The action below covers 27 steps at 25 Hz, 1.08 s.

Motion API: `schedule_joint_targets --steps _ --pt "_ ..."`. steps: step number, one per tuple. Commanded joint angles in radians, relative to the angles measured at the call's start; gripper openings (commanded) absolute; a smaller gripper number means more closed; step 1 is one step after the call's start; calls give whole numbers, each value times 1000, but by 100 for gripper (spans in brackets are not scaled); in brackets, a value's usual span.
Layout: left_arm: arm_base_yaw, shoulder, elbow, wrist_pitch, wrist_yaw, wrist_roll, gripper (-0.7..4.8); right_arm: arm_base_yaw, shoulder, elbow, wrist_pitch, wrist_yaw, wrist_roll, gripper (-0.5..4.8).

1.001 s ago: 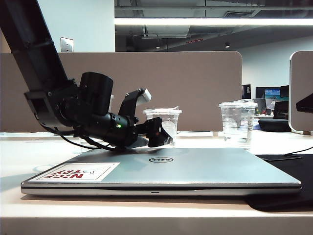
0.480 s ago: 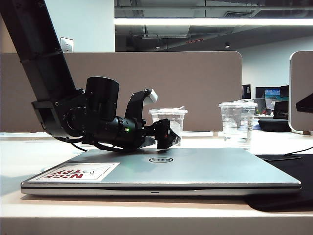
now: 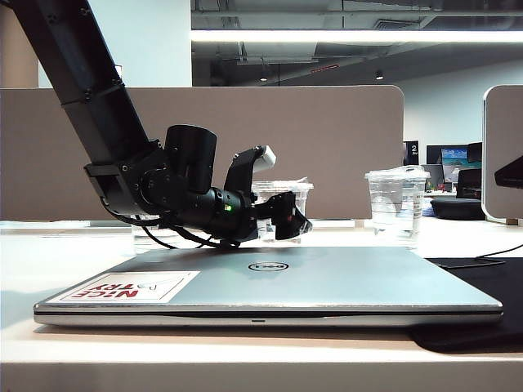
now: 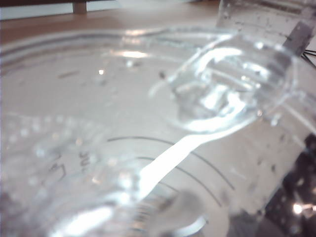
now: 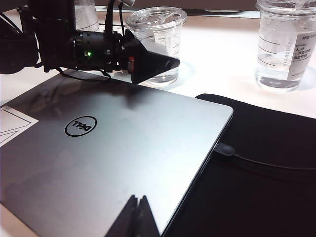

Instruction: Pick up the coffee cup on the middle and place it on the left side of the laptop.

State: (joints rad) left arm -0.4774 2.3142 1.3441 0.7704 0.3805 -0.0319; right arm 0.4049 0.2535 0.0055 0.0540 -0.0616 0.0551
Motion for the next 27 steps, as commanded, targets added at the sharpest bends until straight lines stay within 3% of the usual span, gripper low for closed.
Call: schedule_joint_targets --steps 1,4,8,19,27 --pt "-1 -2 2 -8 -2 3 443 1 -1 -4 18 -1 -3 -5" --pt "-1 -2 2 -13 -2 5 323 1 -1 -4 18 -1 -3 -5" --pt "-1 -2 2 -13 -2 5 277 1 -1 -4 18 -1 -3 -5" --pt "-1 -39 -1 58 77 5 278 0 -1 -4 18 -1 -3 -5" --pt "0 -210 -45 54 87 5 282 1 -1 -4 18 -1 -3 -5"
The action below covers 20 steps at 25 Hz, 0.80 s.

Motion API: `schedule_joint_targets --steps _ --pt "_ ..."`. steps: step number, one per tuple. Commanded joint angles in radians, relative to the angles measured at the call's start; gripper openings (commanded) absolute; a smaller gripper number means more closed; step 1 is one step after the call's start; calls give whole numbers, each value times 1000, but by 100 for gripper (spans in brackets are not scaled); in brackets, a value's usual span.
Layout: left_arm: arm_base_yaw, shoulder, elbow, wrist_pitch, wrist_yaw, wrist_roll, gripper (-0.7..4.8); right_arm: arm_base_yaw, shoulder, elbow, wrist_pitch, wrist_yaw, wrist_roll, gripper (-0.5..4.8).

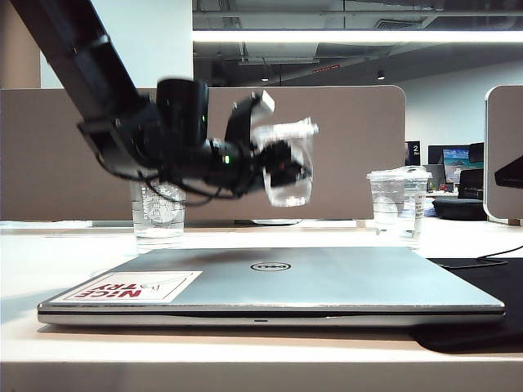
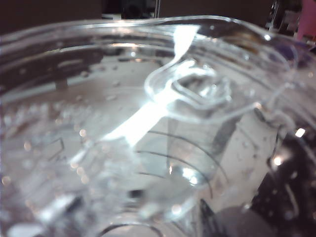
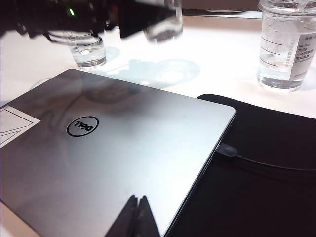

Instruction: Pick up the coffee cup on the middle and place it on the left side of the laptop.

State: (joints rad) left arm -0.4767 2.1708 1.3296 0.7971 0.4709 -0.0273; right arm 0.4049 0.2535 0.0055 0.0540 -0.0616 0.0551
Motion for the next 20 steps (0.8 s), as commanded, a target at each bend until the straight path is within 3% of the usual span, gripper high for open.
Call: schedule_joint_targets --steps 1,8,14,16,20 --pt "1 -113 -62 28 -3 1 282 1 -1 -4 18 -1 -3 -5" --pt "6 -333 -249 31 -26 38 281 1 -1 -4 18 -1 -3 -5" --pt "13 -660 -559 27 -121 82 281 1 -2 -4 18 -1 -3 -5" --pt "14 -747 -642 26 -167 87 281 1 -2 -4 18 -1 -3 -5" --pt "20 -925 -827 22 -356 128 281 1 -2 -4 18 -1 -3 -5"
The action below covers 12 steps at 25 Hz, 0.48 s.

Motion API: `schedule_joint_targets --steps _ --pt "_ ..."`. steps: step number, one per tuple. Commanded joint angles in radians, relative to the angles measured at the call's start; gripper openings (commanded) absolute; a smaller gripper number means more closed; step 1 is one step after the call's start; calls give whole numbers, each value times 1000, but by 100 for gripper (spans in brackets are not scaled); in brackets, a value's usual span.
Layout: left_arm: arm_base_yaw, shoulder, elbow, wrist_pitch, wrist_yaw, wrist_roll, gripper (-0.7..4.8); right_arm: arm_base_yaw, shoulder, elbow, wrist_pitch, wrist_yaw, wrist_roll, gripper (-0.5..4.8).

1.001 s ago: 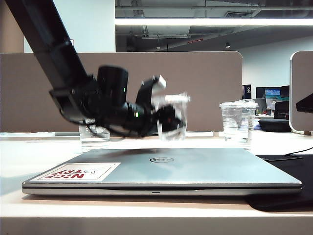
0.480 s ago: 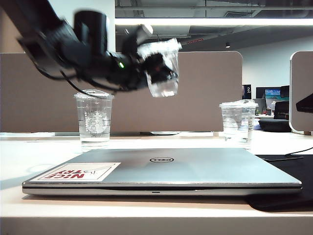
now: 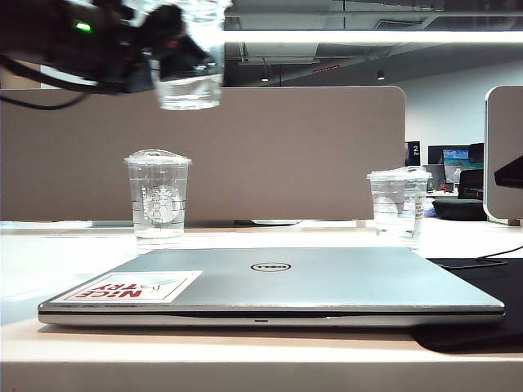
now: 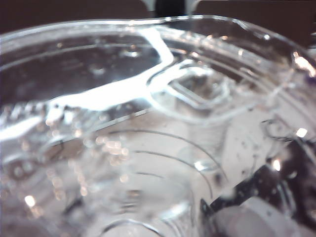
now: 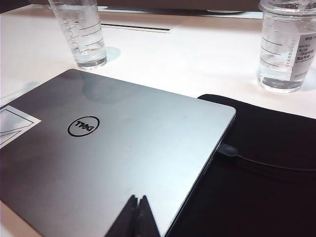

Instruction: Pick up the coffee cup on the middle and place it on the left side of the laptop.

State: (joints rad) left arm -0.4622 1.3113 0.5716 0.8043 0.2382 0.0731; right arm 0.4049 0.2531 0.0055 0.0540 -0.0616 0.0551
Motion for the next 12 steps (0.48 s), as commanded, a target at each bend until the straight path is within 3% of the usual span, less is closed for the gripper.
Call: schedule_joint_targets --steps 1,6,12 --pt "6 -94 -108 15 -175 32 281 1 -2 -4 17 -1 -3 -5" --pt "22 -119 -264 53 -375 -14 280 1 -2 -4 18 -1 -3 -5" --pt "46 -65 -345 144 -402 -32 280 1 -2 -4 18 -1 -3 -5"
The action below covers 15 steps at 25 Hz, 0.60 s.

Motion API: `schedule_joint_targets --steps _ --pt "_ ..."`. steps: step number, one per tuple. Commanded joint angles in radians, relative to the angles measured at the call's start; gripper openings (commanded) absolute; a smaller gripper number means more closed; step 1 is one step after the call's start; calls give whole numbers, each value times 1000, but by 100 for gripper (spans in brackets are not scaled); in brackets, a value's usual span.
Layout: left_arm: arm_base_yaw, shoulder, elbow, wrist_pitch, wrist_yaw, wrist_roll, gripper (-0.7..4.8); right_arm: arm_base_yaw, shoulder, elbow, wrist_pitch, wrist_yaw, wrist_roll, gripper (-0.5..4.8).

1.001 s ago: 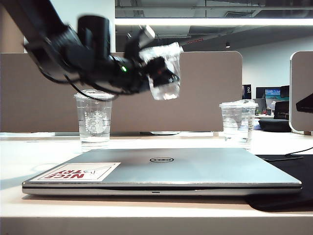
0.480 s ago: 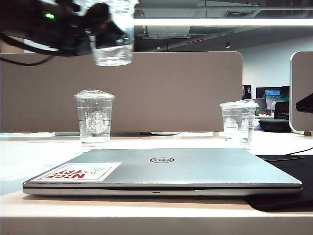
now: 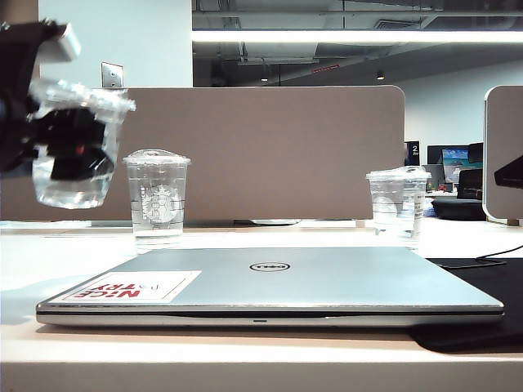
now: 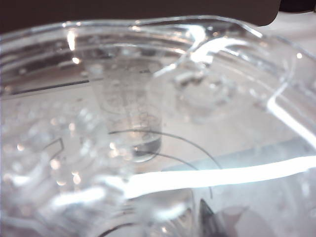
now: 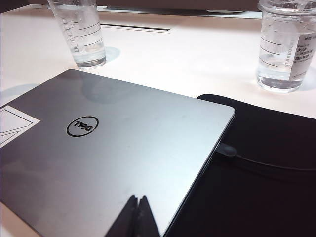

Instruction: Pick up the coffee cup on the middle and place it on the left side of the laptop.

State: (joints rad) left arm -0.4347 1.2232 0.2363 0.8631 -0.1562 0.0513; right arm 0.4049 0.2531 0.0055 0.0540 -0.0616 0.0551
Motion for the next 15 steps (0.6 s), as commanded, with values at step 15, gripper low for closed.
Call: schedule_joint_targets --steps 15 --pt "141 491 -13 533 91 -161 280 1 -2 -4 18 -1 -3 -5"
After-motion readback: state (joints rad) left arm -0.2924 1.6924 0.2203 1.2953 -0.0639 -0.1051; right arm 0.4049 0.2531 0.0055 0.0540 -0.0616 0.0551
